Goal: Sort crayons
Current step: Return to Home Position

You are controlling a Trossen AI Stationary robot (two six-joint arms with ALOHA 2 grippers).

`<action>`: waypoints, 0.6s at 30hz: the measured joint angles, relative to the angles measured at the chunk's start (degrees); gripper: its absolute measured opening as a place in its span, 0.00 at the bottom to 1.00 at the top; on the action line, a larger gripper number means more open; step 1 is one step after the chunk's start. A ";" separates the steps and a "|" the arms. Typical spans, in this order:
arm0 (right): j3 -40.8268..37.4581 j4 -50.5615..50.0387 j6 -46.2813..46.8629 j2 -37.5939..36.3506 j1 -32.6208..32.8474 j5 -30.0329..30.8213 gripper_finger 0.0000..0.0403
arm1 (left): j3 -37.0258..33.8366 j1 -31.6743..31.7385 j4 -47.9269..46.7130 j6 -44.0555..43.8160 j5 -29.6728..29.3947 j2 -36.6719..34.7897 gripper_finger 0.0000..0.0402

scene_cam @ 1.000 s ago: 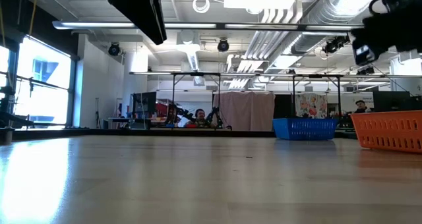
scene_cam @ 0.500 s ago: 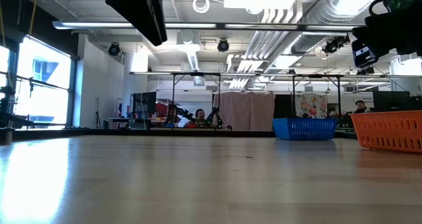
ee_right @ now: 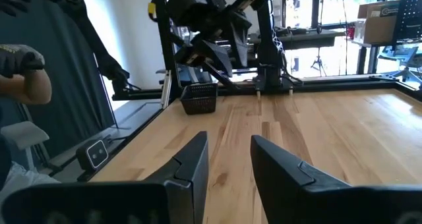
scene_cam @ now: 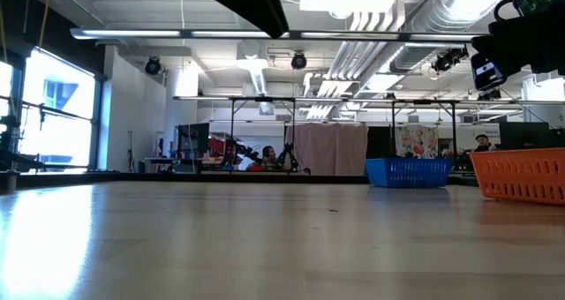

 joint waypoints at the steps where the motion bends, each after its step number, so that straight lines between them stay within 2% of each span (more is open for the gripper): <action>1: 0.00 0.00 0.00 0.02 0.00 -0.01 0.25 | 0.00 0.26 0.35 0.41 0.03 0.00 0.26; 10: -0.02 0.00 0.00 0.02 0.00 -0.02 0.25 | -0.83 3.74 2.67 2.77 7.19 -0.09 0.26; 13: -0.02 -0.01 0.00 0.02 -0.01 -0.02 0.25 | -3.97 4.65 4.96 3.49 8.09 -0.76 0.26; 18: -0.02 0.00 0.00 0.09 -0.01 -0.02 0.25 | -13.17 8.13 13.36 2.17 16.02 -8.20 0.26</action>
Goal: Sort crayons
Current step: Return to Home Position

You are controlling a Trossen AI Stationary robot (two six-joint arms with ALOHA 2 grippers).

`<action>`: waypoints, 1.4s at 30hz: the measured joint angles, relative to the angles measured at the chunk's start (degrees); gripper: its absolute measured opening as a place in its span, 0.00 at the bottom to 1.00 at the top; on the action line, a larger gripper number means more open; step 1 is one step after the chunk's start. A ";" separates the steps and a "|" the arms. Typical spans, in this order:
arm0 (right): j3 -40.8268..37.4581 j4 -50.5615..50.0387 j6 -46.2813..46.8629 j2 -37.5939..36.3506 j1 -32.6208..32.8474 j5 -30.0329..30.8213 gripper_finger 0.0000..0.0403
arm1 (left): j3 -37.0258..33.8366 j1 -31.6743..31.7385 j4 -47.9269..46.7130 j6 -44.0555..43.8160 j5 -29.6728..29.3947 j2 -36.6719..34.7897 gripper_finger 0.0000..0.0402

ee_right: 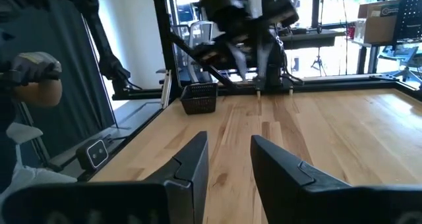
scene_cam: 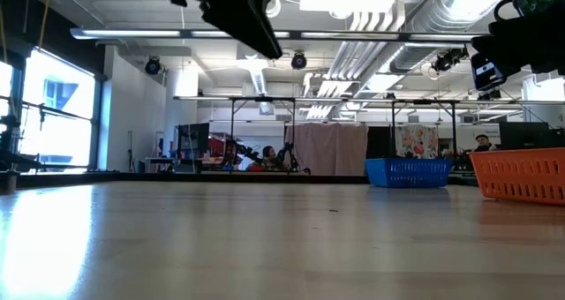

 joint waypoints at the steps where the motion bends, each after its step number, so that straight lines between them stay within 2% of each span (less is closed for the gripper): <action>1: 0.00 -0.02 0.00 -0.05 0.00 0.00 0.25 | -2.39 0.57 2.06 -0.29 0.55 -1.55 0.26; 10: 0.00 -0.02 0.00 0.33 -0.01 0.00 0.25 | -26.28 5.00 21.04 -3.29 -1.47 -18.38 0.26; 15: 0.00 -0.02 0.00 0.35 0.00 0.00 0.25 | -35.71 8.93 28.36 -8.44 -2.86 -27.43 0.26; 19: 0.00 -0.02 0.00 0.35 -0.01 0.00 0.25 | -41.14 11.65 28.35 -12.18 -6.02 -33.49 0.26; 25: 0.00 -0.02 0.00 0.37 0.01 0.00 0.25 | -48.65 14.33 29.70 -23.27 -6.08 -41.58 0.26; 28: -0.01 -0.02 0.00 0.37 -0.01 0.00 0.25 | -52.12 14.51 33.00 -29.46 -6.16 -45.09 0.26; 31: -0.02 -0.02 0.00 0.37 0.01 0.00 0.25 | -55.45 14.47 34.45 -31.89 -6.92 -48.91 0.26; 37: -0.02 -0.02 0.00 0.37 0.01 0.00 0.25 | -61.29 14.41 33.97 -39.89 -11.41 -56.43 0.26; 42: -0.02 -0.02 0.00 0.37 0.01 0.00 0.25 | -65.22 14.41 34.25 -43.14 -11.31 -62.32 0.26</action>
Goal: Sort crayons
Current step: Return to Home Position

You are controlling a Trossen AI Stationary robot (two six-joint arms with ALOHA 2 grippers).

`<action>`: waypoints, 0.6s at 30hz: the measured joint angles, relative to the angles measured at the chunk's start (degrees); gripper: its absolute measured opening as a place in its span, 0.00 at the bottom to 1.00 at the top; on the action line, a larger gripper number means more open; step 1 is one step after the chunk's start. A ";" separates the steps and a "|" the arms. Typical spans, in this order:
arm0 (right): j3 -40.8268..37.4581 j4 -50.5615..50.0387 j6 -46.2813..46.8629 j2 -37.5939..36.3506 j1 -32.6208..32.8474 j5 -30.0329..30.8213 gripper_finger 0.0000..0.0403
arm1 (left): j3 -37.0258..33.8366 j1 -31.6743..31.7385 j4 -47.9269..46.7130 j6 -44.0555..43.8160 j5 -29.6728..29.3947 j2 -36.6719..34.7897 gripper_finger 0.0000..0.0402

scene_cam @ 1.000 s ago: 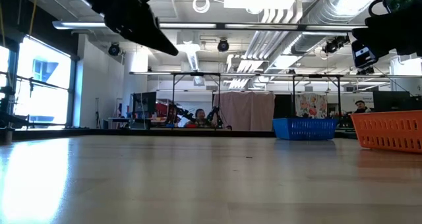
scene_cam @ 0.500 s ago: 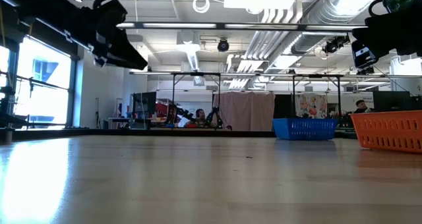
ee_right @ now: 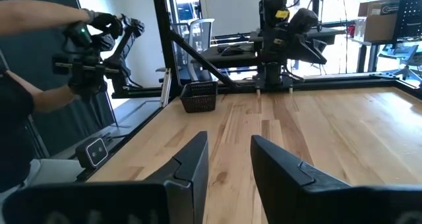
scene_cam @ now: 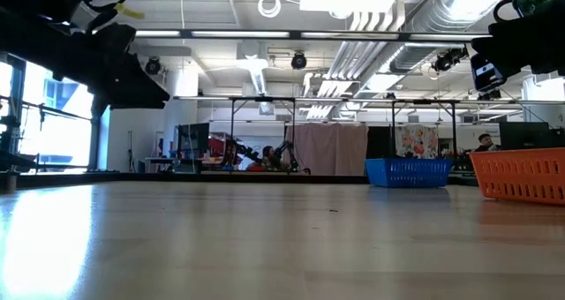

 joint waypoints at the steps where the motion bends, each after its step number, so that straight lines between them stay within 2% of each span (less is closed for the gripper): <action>1: 0.00 0.00 0.00 0.00 0.00 0.00 0.25 | -0.71 0.00 -0.03 -0.45 0.01 -1.02 0.26; 14: 0.00 0.00 0.00 0.00 0.00 0.00 0.25 | -8.42 0.00 0.10 -0.82 -0.72 -11.97 0.26; 18: 0.00 0.00 0.00 0.00 0.00 0.00 0.25 | -8.67 -0.02 0.60 -0.45 1.02 -14.32 0.26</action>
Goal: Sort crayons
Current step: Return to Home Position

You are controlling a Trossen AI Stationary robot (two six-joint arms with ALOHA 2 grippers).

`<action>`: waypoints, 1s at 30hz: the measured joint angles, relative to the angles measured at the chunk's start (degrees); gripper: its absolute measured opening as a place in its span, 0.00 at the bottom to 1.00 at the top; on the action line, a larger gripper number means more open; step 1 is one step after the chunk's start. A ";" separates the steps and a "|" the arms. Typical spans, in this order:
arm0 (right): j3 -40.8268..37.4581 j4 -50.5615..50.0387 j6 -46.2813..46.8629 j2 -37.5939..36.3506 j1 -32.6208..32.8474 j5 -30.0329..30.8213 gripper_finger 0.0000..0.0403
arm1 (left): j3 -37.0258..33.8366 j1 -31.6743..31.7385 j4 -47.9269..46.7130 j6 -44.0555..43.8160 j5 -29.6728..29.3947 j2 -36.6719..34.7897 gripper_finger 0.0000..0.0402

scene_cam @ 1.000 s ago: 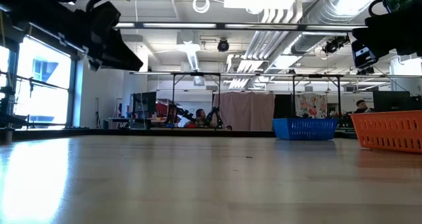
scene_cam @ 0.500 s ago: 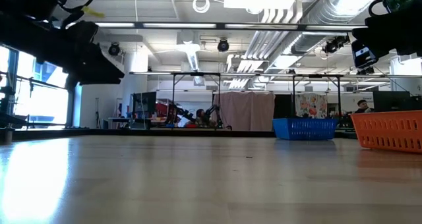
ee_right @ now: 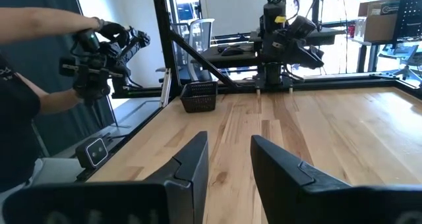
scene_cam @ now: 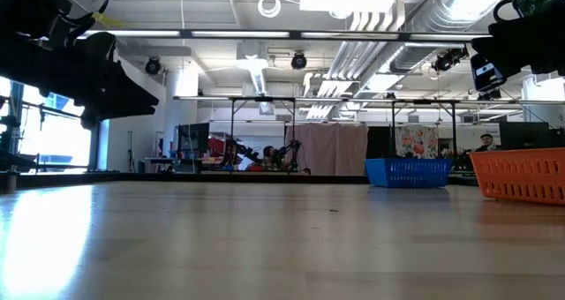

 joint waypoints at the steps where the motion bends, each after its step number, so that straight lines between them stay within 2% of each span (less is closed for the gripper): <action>1: 0.00 0.00 0.00 0.00 -0.01 0.00 0.25 | 0.00 0.00 -0.04 0.50 0.31 -0.35 0.26; 8: 0.00 0.00 0.00 0.00 -0.02 0.00 0.25 | 0.00 0.00 -0.07 5.89 1.27 -2.38 0.26; 12: 0.00 0.00 0.00 0.00 0.00 0.00 0.25 | 0.00 0.00 -0.09 7.81 1.35 -6.05 0.26; 23: 0.00 0.00 0.00 0.00 -0.02 0.00 0.25 | 0.02 -1.48 -0.04 4.88 1.94 -13.34 0.26; 30: -0.01 -0.01 0.00 -0.01 -0.02 0.01 0.25 | 0.00 2.97 -0.11 4.72 2.11 -17.62 0.26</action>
